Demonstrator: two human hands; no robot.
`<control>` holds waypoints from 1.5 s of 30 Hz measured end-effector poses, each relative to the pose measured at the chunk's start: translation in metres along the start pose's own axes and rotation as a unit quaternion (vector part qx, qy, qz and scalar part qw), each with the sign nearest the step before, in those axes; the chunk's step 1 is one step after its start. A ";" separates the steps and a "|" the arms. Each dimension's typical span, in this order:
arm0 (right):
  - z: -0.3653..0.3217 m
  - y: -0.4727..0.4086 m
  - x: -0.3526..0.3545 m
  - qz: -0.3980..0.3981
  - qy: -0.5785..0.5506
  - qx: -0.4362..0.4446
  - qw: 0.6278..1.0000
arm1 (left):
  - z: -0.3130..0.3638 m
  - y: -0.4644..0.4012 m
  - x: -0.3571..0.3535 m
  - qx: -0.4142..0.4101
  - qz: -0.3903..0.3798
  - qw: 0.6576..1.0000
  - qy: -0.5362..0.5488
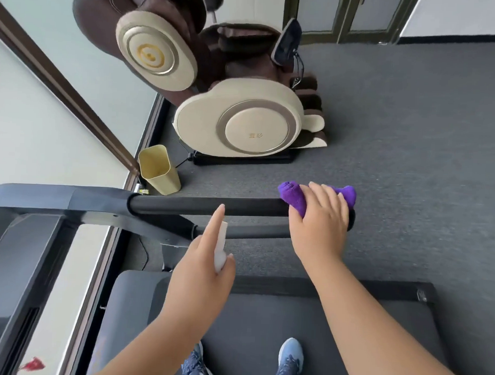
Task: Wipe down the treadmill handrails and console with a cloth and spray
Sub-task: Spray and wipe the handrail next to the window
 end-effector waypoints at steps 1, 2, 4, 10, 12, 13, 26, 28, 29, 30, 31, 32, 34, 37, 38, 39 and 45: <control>0.005 0.000 0.011 0.009 -0.053 -0.022 0.998 | 0.007 0.001 -0.011 -0.007 -0.024 1.000 -0.017; 0.009 0.001 0.023 0.014 -0.119 -0.039 0.992 | 0.013 0.001 -0.023 -0.010 -0.054 0.998 -0.032; 0.022 0.008 0.045 0.016 -0.289 -0.094 0.952 | 0.019 -0.006 -0.047 0.002 -0.110 0.993 -0.032; 0.092 0.061 0.062 0.145 -0.606 -0.320 0.714 | 0.033 -0.052 -0.113 0.094 -0.182 0.971 0.124; 0.107 0.074 0.054 0.149 -0.635 -0.344 0.676 | 0.041 -0.069 -0.130 0.112 -0.183 0.964 0.159; 0.114 0.080 0.047 0.144 -0.642 -0.353 0.666 | 0.044 -0.077 -0.138 0.117 -0.181 0.962 0.167; 0.112 0.100 -0.018 0.095 -0.687 -0.396 0.601 | 0.030 -0.115 -0.144 0.136 -0.084 0.979 0.129; 0.108 0.096 -0.022 0.089 -0.685 -0.399 0.604 | 0.017 -0.121 -0.132 0.164 -0.053 0.977 0.127; 0.107 0.093 -0.025 0.086 -0.684 -0.400 0.604 | 0.009 -0.124 -0.126 0.179 -0.041 0.975 0.123; 0.105 0.091 -0.026 0.082 -0.683 -0.400 0.606 | 0.002 -0.126 -0.120 0.189 -0.036 0.975 0.115; 0.103 0.088 -0.027 0.080 -0.682 -0.400 0.607 | -0.005 -0.127 -0.115 0.195 -0.034 0.975 0.106; 0.101 0.086 -0.030 0.077 -0.681 -0.398 0.609 | -0.011 -0.127 -0.110 0.196 -0.035 0.975 0.095; 0.097 0.081 -0.034 0.073 -0.680 -0.393 0.614 | -0.022 -0.127 -0.103 0.192 -0.039 0.978 0.077; 0.087 0.076 -0.039 0.077 -0.677 -0.387 0.621 | -0.037 -0.129 -0.092 0.186 -0.041 0.981 0.043; 0.083 0.075 -0.044 0.083 -0.672 -0.385 0.627 | -0.042 -0.129 -0.089 0.187 -0.038 0.981 0.040; 0.077 0.075 -0.047 0.092 -0.661 -0.381 0.639 | -0.049 -0.129 -0.087 0.188 -0.033 0.981 0.038; 0.047 0.050 -0.105 0.090 -0.353 -0.156 0.918 | -0.087 -0.121 -0.075 0.165 -0.041 0.985 0.027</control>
Point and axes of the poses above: each hand's wrist, its own y-axis away from the middle knuckle, its own x-axis out of the back of the hand, z = x × y, the point moved 3 cm from there along -y, towards the middle knuckle, and after that the axes turned 11 degrees about -z, right-handed, at the moved point
